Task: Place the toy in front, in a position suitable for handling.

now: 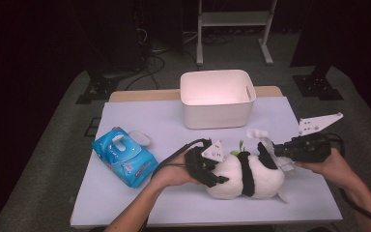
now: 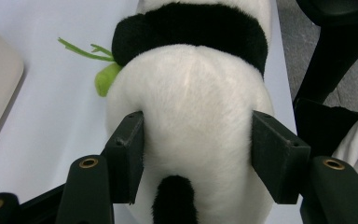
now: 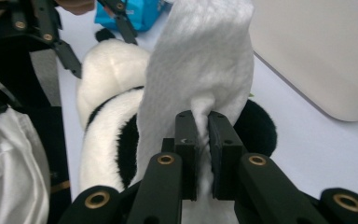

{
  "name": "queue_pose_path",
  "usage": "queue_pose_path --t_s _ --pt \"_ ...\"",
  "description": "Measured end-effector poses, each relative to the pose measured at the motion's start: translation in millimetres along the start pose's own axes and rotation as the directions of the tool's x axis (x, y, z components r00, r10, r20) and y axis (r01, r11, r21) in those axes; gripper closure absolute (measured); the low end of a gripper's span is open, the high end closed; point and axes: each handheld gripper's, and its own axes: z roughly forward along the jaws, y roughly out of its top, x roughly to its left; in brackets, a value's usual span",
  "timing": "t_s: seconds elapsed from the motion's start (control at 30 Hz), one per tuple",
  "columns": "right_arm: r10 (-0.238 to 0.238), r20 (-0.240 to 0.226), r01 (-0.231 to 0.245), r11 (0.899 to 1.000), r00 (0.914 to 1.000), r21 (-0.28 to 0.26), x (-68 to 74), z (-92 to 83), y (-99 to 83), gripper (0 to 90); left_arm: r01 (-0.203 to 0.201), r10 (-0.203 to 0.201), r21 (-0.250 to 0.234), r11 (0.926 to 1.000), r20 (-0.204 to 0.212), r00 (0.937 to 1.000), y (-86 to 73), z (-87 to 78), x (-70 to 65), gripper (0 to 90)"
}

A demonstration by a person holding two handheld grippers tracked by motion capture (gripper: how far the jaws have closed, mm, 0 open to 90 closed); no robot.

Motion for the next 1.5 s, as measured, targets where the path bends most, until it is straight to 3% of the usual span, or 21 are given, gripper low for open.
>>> queue_pose_path --t_s 0.17,0.33,0.6,0.9,1.23,1.33,1.43,1.5 --pt "-0.007 0.000 0.007 1.000 1.0000 0.016 1.8 5.1 4.0 82.3 0.040 -0.040 -0.012 0.9991 -0.005 0.9992 -1.8 0.6 2.9 39.0" --pt "-0.027 -0.026 0.027 1.000 0.9993 0.010 13.4 3.0 2.6 80.0 0.035 -0.035 -0.007 0.9994 -0.002 0.9994 -0.5 1.2 2.9 38.3" --pt "-0.065 -0.051 0.067 0.997 0.9966 0.043 23.1 1.8 11.8 68.9 0.052 -0.052 -0.010 0.9986 -0.001 0.9986 -0.3 1.4 5.4 37.3" --pt "-0.103 -0.042 0.106 0.992 0.9938 0.070 31.9 -2.8 19.5 64.0 0.052 -0.052 -0.003 0.9986 0.002 0.9986 0.4 1.3 6.0 36.8" --pt "-0.100 -0.004 0.100 0.992 0.9950 0.073 31.2 -11.7 19.8 61.3 0.057 -0.057 0.001 0.9984 0.008 0.9983 0.9 1.2 7.0 36.6" --pt "-0.113 0.009 0.112 0.990 0.9935 0.091 32.6 -9.1 15.8 66.4 0.057 -0.057 -0.001 0.9984 0.008 0.9983 0.6 1.2 6.7 36.6" --pt "-0.166 0.041 0.161 0.983 0.9853 0.092 36.5 -4.4 11.2 81.2 0.052 -0.052 -0.003 0.9986 0.009 0.9986 0.7 1.6 6.3 37.2" --pt "-0.173 0.040 0.168 0.981 0.9841 0.099 35.4 -1.8 11.2 82.9 0.045 -0.045 0.004 0.9990 0.007 0.9990 1.1 1.2 5.5 37.7"
